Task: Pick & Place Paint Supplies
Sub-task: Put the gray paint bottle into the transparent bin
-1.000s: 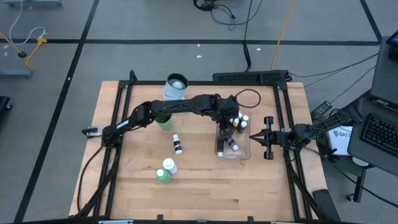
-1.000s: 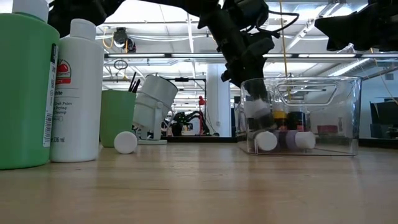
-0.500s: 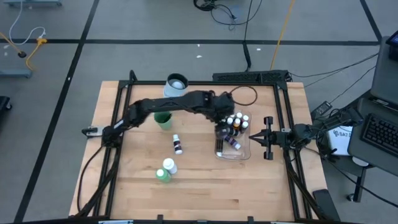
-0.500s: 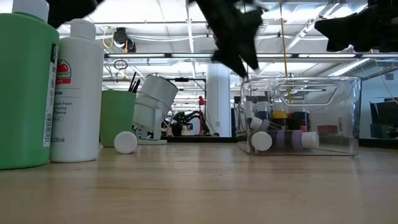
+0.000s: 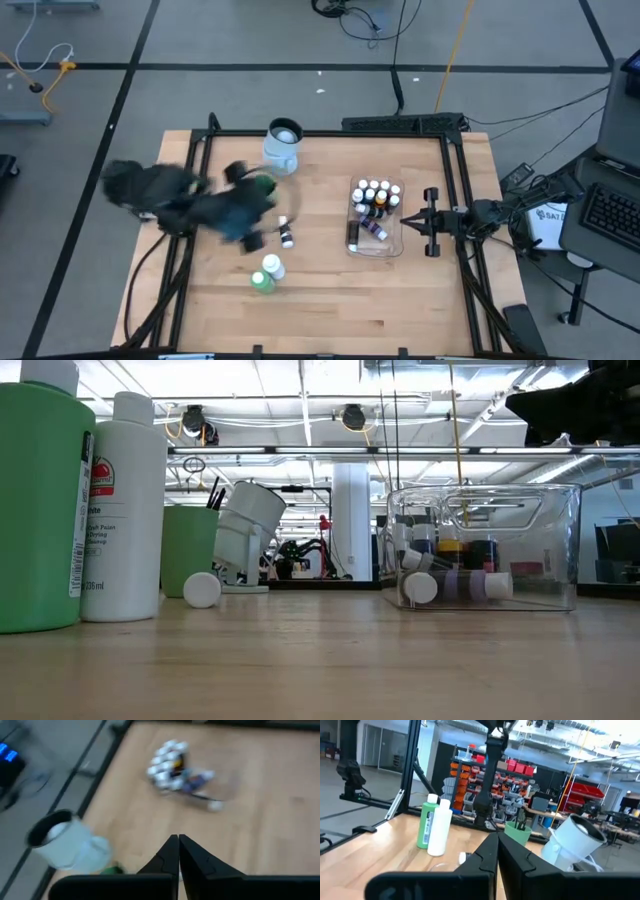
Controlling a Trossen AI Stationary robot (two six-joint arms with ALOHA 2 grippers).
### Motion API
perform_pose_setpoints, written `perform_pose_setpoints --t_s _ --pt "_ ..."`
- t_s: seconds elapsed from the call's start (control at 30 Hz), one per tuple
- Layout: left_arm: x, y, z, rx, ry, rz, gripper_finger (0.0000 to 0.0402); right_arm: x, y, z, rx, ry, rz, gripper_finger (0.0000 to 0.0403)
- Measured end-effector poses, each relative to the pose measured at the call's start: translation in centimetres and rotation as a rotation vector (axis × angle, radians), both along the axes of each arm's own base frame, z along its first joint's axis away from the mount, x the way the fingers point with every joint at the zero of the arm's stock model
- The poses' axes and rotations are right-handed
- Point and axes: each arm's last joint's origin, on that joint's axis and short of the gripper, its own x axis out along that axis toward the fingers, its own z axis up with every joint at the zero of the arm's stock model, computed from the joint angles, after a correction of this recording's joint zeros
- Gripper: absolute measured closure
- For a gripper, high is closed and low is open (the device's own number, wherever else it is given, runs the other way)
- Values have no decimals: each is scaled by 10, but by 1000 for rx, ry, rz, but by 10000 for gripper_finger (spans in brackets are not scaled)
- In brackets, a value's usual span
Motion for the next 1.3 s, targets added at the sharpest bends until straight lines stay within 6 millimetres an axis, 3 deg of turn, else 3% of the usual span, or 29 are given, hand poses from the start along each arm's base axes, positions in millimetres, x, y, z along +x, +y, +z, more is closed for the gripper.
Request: perform_pose_setpoints --t_s 0.1,0.2,0.3,0.47,0.6,0.77,0.97,1.07,1.2,1.3 --pt "-39 -14 -15 41 -94 4 398 0 0 -2 12 17 3 399" --pt "-72 -11 -40 77 -234 50 396 1 0 -2 13 21 3 399" --pt "-96 -5 -80 36 -371 0 399 1 0 -3 11 27 3 399" --pt "-104 12 -169 30 -485 -141 399 3 1 -3 -29 27 -13 399" --pt "-105 27 -198 71 -734 -116 396 9 0 -8 -17 156 -99 400" --pt "-111 38 -245 186 -796 -77 382 31 7 35 92 379 -159 402" --pt "-119 50 -273 254 -789 -27 381 82 23 74 101 693 -229 394" --pt "-119 51 -271 229 -820 2 380 112 28 74 81 904 -315 362" --pt "-119 51 -271 211 -825 4 380 147 34 67 1 1121 -387 291" --pt "-119 51 -271 209 -826 5 380 166 35 52 -67 1231 -407 238"
